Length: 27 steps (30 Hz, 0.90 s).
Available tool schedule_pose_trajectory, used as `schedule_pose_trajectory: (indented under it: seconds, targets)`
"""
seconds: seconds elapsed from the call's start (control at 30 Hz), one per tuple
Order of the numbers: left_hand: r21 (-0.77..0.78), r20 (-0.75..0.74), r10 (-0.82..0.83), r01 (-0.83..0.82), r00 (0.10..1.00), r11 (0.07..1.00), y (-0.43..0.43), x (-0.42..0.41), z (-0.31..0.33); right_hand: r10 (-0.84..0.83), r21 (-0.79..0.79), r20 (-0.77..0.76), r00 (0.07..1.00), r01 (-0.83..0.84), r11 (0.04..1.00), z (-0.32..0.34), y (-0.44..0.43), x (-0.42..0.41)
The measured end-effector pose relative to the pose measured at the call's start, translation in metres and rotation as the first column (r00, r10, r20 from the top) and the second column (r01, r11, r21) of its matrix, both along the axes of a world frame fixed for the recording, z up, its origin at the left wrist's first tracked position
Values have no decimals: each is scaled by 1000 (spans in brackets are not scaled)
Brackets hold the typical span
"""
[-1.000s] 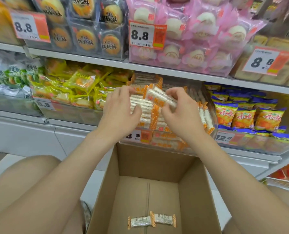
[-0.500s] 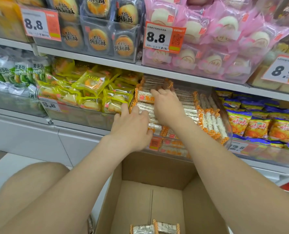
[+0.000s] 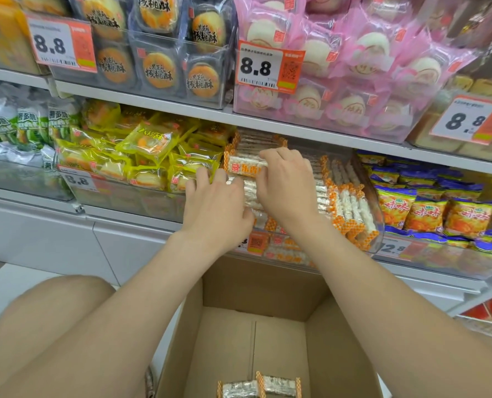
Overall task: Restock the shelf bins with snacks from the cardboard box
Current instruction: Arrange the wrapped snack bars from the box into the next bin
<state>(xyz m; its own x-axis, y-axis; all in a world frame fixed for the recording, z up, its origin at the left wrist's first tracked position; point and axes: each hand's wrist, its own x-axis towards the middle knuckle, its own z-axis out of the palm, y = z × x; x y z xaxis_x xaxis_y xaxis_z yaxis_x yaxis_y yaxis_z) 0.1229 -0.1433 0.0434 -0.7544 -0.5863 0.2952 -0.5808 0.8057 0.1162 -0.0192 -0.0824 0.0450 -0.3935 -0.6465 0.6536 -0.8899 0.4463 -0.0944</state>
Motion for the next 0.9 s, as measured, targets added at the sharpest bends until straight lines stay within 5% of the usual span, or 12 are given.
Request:
schedule_pose_trajectory:
  seconds: [0.1, 0.2, 0.3, 0.37, 0.43, 0.53, 0.77, 0.9]
  targets:
    - [-29, -230, -29, 23, 973, 999, 11, 7, 2, 211, -203, 211, 955, -168, 965, -5, 45, 35]
    - [184, -273, -107, 161, 956, 970, 29, 19, -7, 232, -182, 478, 847, -163, 970, -34, 101, 65]
    - [377, 75, -310, 260, 948, 889, 49, 27, -38, -63, 222, 619, 783, -98, 970, -87, 139, 61]
    - [475, 324, -500, 319, 803, 820, 64, 26, -68, -236, 498, 667, 707, -187, 847, -123, 154, 51]
    - [564, 447, -617, 331, 648, 757, 78, 21, -106, -349, 678, 661, 664, -329, 657, -153, 164, 41]
    - [622, 511, -646, 275, 567, 733, 92, 13, -165, -456, 801, 592, 665, -424, 423, -198, 178, 27]
    - [673, 623, -606, 56, 495, 738, 92, 13, -278, -546, 842, 540, 641, -422, 337, -306, 188, 27]
    - [681, 665, -634, 29, 395, 732, 96, 18, -330, -492, 865, 475, 730, -488, 112, -355, 190, 31]
